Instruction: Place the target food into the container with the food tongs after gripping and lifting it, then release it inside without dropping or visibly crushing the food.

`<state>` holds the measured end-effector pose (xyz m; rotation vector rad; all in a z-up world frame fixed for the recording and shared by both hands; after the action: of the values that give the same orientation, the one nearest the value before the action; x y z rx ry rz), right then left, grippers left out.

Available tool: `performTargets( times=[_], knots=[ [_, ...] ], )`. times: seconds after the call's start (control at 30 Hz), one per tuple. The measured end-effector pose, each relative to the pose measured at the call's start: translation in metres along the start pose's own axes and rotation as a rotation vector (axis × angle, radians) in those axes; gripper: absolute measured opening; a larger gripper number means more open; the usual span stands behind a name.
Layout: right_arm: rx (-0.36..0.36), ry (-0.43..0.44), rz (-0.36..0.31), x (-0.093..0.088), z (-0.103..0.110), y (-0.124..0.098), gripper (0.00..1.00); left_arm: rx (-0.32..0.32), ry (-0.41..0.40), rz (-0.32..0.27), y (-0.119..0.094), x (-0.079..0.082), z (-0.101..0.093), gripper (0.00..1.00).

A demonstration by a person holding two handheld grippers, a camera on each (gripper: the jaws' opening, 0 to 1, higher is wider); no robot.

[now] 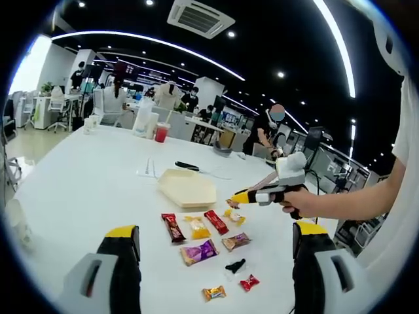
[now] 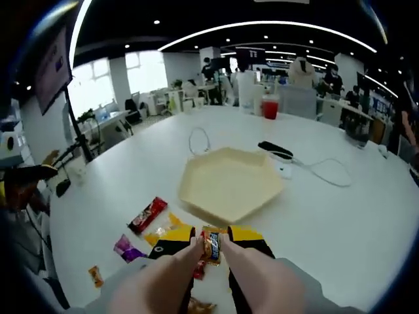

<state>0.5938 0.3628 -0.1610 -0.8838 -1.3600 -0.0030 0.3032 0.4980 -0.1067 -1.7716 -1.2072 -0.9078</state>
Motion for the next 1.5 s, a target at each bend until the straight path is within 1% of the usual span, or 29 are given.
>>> performTargets(
  times=[0.03, 0.07, 0.17, 0.27, 0.4, 0.5, 0.57, 0.63, 0.73, 0.8, 0.87, 1.0, 1.13, 1.27, 1.5],
  knots=[
    [0.0, -0.002, -0.005, 0.002, 0.0, -0.001, 0.18, 0.0, -0.001, 0.0, 0.0, 0.0, -0.001, 0.98],
    [0.004, -0.006, -0.015, 0.008, -0.001, -0.002, 0.18, 0.0, -0.002, -0.002, 0.0, 0.0, -0.001, 0.98],
    [0.003, -0.013, -0.037, 0.018, -0.003, -0.003, 0.18, -0.001, -0.007, -0.008, 0.0, -0.001, -0.003, 0.97],
    [0.0, -0.02, -0.052, 0.025, -0.006, -0.003, 0.18, -0.004, -0.004, -0.004, 0.0, -0.002, -0.006, 0.98],
    [0.001, -0.027, -0.06, 0.032, -0.011, 0.003, 0.18, 0.005, -0.002, -0.022, -0.004, -0.001, -0.008, 0.97],
    [0.014, -0.025, -0.068, 0.039, -0.008, 0.003, 0.18, 0.014, -0.005, -0.031, -0.009, -0.002, -0.01, 0.97],
    [0.015, -0.037, -0.072, 0.042, -0.008, 0.008, 0.18, 0.015, 0.0, -0.033, -0.012, -0.003, -0.012, 0.97],
    [0.018, -0.032, -0.077, 0.045, -0.009, 0.007, 0.18, 0.016, 0.001, -0.034, -0.013, -0.003, -0.012, 0.97],
    [0.018, -0.049, -0.092, 0.056, -0.008, 0.015, 0.18, 0.022, 0.001, -0.037, -0.015, -0.003, -0.012, 0.97],
    [0.017, -0.054, -0.1, 0.064, -0.011, 0.017, 0.19, 0.024, -0.001, -0.044, -0.017, -0.003, -0.012, 0.97],
    [0.016, -0.056, -0.107, 0.068, -0.011, 0.021, 0.19, 0.025, -0.001, -0.045, -0.018, -0.003, -0.012, 0.97],
    [0.009, -0.058, -0.121, 0.082, -0.017, 0.023, 0.19, 0.027, -0.001, -0.043, -0.021, -0.004, -0.012, 0.97],
    [0.002, -0.064, -0.125, 0.088, -0.021, 0.035, 0.19, 0.028, -0.001, -0.044, -0.023, -0.004, -0.011, 0.97],
    [0.002, -0.078, -0.114, 0.091, -0.019, 0.047, 0.19, 0.03, -0.004, -0.046, -0.024, -0.004, -0.01, 0.97],
    [-0.001, -0.086, -0.081, 0.088, -0.022, 0.07, 0.19, 0.045, -0.009, -0.044, -0.028, -0.003, -0.008, 0.97]
  ],
)
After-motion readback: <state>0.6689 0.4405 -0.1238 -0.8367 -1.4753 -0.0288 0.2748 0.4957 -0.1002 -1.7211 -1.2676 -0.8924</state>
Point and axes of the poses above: the point that each gripper's makers call its tool centre point, and the gripper's own axes: y roughly forward along the fingers, z roughly to its left, x roughly out of its top, the point moved 8 cm from there along -y, roughly backward along the fingers, and after that the axes turned 13 degrees about -x, right-handed, at the moved point
